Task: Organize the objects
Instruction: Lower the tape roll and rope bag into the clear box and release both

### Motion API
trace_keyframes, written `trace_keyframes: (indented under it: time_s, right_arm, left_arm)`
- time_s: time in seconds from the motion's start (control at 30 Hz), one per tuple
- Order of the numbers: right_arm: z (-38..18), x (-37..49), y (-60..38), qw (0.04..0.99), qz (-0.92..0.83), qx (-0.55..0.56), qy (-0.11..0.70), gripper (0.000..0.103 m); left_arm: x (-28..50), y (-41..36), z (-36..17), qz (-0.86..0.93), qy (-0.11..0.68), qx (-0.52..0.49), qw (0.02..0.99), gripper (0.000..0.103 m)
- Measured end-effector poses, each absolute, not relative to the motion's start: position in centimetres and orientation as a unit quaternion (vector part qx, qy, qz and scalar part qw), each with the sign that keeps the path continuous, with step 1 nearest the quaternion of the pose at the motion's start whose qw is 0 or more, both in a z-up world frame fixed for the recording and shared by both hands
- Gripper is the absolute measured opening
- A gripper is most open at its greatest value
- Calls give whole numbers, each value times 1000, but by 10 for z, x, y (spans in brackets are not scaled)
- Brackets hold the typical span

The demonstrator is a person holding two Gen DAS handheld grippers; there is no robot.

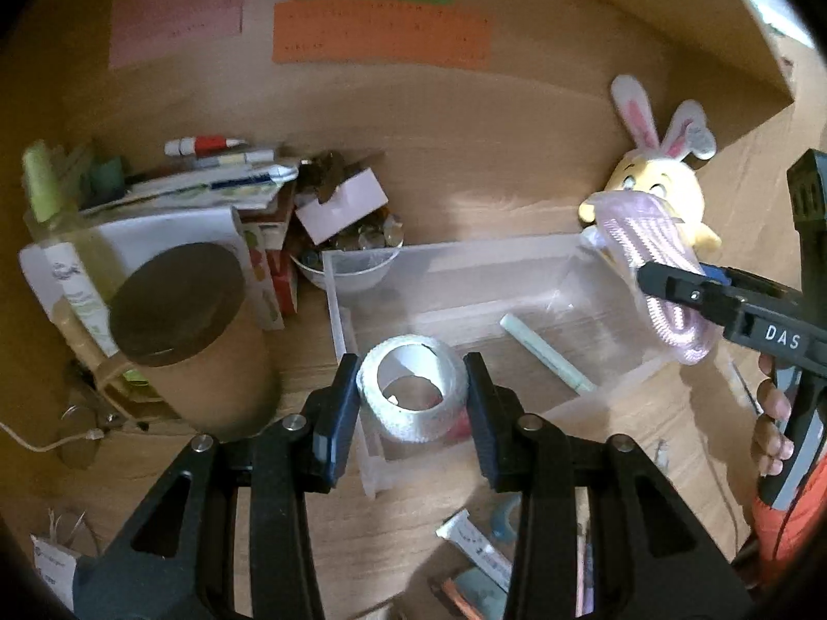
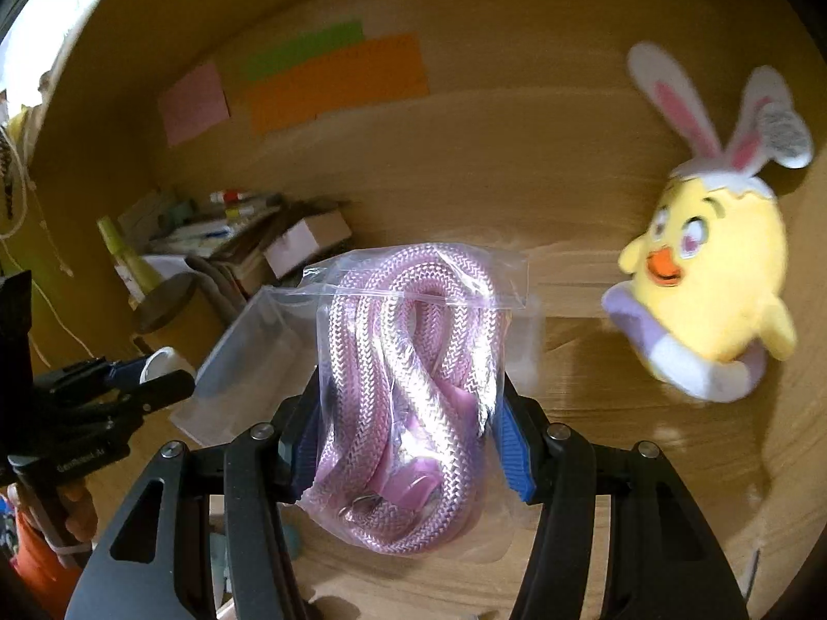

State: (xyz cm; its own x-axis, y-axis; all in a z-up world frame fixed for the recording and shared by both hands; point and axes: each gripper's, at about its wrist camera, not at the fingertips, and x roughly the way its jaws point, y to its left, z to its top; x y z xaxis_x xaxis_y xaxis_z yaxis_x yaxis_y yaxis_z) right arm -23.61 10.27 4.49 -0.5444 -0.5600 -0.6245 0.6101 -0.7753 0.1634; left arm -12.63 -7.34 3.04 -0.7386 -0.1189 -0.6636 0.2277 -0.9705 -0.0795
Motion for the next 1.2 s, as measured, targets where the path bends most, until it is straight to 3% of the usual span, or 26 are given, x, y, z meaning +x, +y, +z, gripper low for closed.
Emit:
trace_keyframes:
  time_s: [0.63, 0.73, 0.9, 1.03, 1.1, 1.2]
  right_arm:
    - [-12, -251, 34, 337, -832, 418, 140, 56]
    - [-7, -243, 40, 331, -840, 404, 147, 57]
    - [17, -222, 58, 331, -855, 371, 144, 67]
    - [33, -198, 82, 322, -872, 345, 131, 77]
    - [37, -186, 94, 318, -877, 339, 123, 80]
    - [35, -166, 111, 307, -884, 335, 114, 81]
  left_arm:
    - [-165, -65, -3, -909, 55, 406, 70, 40]
    - [-160, -65, 0, -911, 63, 403, 64, 53]
    - [-146, -59, 13, -920, 49, 381, 71, 70]
    - [-122, -58, 27, -930, 44, 356, 80, 74]
    - [-111, -59, 30, -932, 44, 349, 87, 91]
    - [-88, -64, 32, -937, 40, 331, 108, 97]
